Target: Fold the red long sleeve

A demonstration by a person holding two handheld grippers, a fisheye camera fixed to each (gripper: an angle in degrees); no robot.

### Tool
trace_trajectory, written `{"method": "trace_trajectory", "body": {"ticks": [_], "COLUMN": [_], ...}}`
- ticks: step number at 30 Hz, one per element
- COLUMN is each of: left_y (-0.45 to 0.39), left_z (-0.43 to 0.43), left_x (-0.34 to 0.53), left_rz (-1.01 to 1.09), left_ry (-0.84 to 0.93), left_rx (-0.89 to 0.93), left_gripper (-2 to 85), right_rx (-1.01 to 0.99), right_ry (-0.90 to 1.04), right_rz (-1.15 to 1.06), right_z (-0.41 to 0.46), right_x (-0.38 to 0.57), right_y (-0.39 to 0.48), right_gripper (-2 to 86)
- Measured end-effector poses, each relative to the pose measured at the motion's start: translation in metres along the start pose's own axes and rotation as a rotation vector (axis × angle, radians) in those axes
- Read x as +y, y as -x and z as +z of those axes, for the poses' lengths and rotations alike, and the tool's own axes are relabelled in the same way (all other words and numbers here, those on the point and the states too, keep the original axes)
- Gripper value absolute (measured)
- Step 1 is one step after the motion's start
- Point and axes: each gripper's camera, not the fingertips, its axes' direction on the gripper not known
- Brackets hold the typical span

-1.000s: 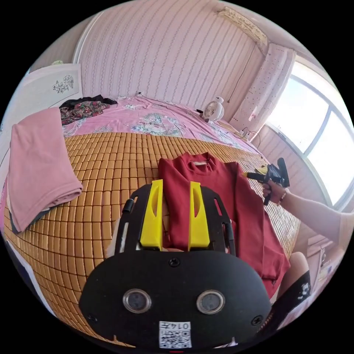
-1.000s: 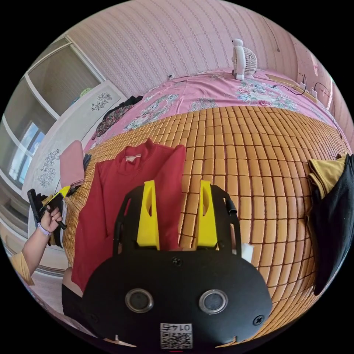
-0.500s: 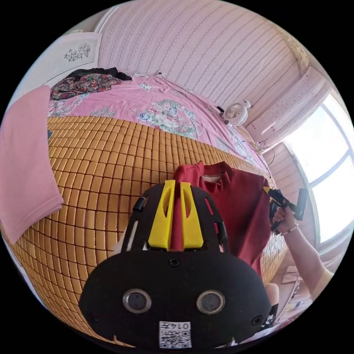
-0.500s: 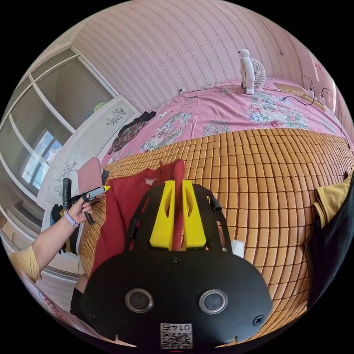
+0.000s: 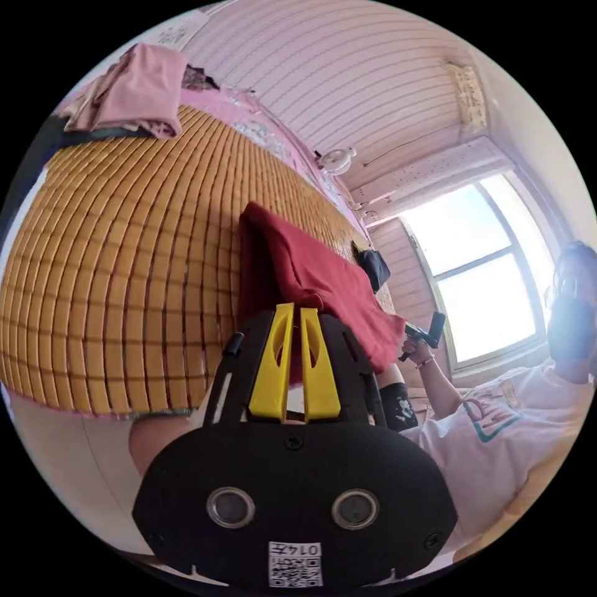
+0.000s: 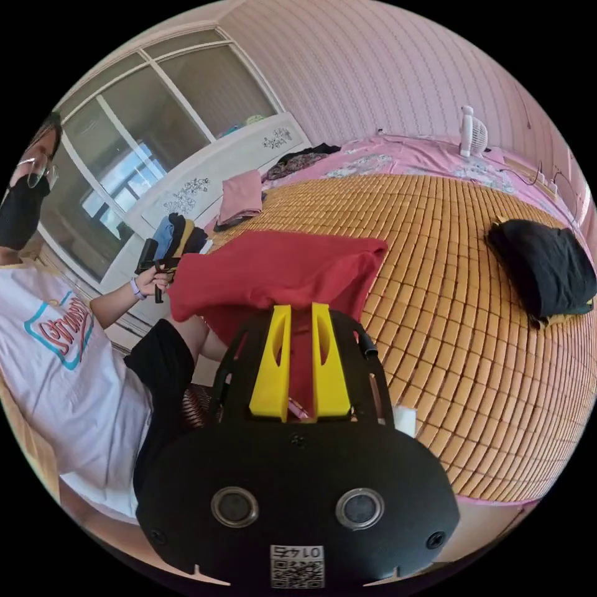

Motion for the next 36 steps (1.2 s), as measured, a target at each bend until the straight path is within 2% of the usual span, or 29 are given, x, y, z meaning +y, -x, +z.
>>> {"method": "trace_trajectory", "body": {"ticks": [2,4,6,9,11,13,17,20,25,30,36], "left_y": [0.015,0.016,0.005,-0.020,-0.032,-0.039,-0.049,-0.060,-0.076,-0.116,-0.132], "left_z": [0.008,0.002,-0.009,-0.008,0.012,0.032,0.079,0.089,0.084,0.067,0.058], "left_x": [0.048,0.059,0.056,0.046,0.040,0.036,0.028,0.022,0.017,0.004,-0.007], "left_rz": [-0.118,-0.165,-0.129,-0.049,-0.023,-0.007,0.022,0.057,0.047,0.166,0.171], "left_ry": [0.067,0.042,-0.027,-0.072,-0.021,0.050,0.233,0.276,0.276,0.224,0.141], "left_rx": [-0.072,-0.058,-0.077,-0.176,-0.216,-0.264,-0.434,-0.516,-0.466,-0.417,-0.391], "left_gripper": [-0.8,-0.7,-0.3,2.5,8.4,10.4,8.8,6.7,3.6,3.7,4.0], "right_rx": [0.075,0.184,0.223,0.138,0.090,0.069,0.089,0.106,0.050,0.043,0.127], "right_ry": [0.096,-0.005,-0.076,-0.037,0.001,0.102,0.197,0.197,0.138,0.019,0.039], "right_rz": [0.104,0.099,0.140,0.262,0.331,0.405,0.435,0.440,0.374,0.286,0.255], "right_z": [0.014,0.004,-0.004,0.006,0.022,0.051,0.082,0.083,0.064,0.041,0.059], "right_x": [0.030,0.043,0.039,0.030,0.030,0.033,0.033,0.029,0.001,-0.048,-0.083], "right_y": [0.003,0.023,0.030,0.019,0.012,0.006,0.009,0.014,0.034,0.049,0.058], "right_gripper": [6.6,7.2,8.2,12.2,13.4,13.7,10.2,5.1,2.9,2.4,2.5]}}
